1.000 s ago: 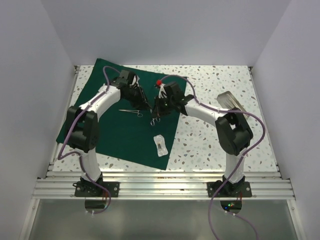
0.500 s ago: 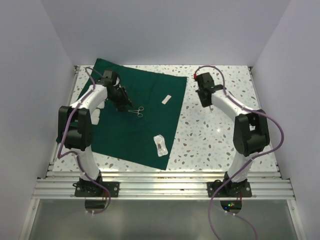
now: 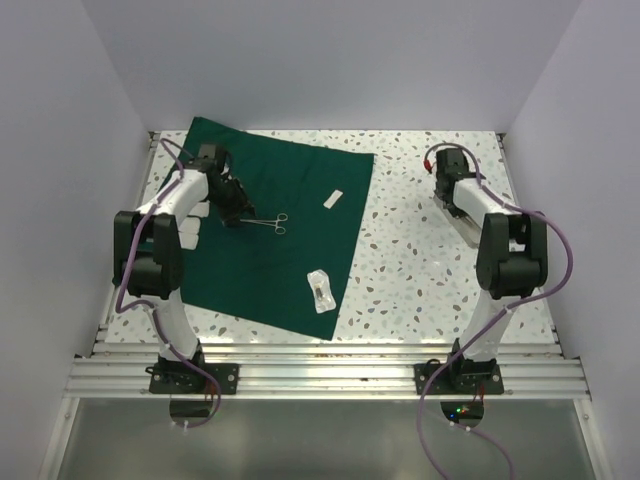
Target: Prepare the surgical pack
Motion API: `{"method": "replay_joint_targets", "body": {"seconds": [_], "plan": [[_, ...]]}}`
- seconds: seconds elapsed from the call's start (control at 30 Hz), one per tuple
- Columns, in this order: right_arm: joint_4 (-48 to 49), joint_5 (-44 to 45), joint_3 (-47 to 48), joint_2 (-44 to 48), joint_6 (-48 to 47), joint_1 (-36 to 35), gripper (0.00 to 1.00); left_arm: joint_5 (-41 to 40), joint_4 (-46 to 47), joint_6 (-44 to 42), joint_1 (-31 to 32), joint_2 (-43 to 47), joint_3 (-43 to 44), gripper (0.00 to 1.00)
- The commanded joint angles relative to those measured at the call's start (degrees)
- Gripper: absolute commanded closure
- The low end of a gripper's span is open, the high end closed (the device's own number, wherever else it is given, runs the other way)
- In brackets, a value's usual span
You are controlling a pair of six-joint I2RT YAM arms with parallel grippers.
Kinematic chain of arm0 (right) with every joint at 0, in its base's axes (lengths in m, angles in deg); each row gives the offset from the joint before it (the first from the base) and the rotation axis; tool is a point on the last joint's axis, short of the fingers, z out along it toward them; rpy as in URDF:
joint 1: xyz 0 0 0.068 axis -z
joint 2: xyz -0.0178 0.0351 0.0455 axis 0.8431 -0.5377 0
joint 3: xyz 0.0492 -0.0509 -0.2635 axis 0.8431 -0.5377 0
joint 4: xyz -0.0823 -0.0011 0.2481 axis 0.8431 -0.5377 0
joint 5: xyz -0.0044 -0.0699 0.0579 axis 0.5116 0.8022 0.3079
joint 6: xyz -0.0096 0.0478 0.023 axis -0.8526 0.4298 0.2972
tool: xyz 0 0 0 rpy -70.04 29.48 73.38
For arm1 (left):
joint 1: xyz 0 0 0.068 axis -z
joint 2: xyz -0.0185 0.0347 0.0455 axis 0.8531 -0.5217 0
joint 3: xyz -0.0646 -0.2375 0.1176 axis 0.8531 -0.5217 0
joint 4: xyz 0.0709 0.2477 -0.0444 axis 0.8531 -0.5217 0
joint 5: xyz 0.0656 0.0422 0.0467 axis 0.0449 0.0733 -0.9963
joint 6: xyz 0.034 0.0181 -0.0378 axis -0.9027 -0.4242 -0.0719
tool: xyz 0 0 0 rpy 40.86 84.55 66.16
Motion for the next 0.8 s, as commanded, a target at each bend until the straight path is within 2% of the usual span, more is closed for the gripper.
{"method": "replay_joint_targets", "body": {"seconds": [0.0,0.23,0.27,0.33,0.43,0.77], "plan": [[1.51,-0.49,2.01,-2.31,-2.93,1.49,1.0,0.19,0.32,-0.55,-0.01,0.09,-1.41,0.5],[0.81,1.45,5.89,-6.45,-2.14,1.58,0.91,-0.08,0.41,-0.29,-0.01,0.88,-2.2,0.48],[0.63,1.71,6.07,-6.54,-1.61,1.58,0.84,-0.16,0.41,-0.2,-0.01,0.97,-2.38,0.47],[1.07,2.33,5.72,-6.45,-1.7,1.58,0.79,-0.25,0.41,-0.11,-0.01,1.32,-2.99,0.46],[1.86,3.38,5.01,-5.49,-1.61,1.58,0.65,-0.34,0.59,0.06,-0.01,1.85,-3.61,0.45],[0.72,3.21,5.89,-2.77,1.65,1.49,0.53,-0.08,0.33,0.24,0.08,1.85,-3.79,0.42]]}}
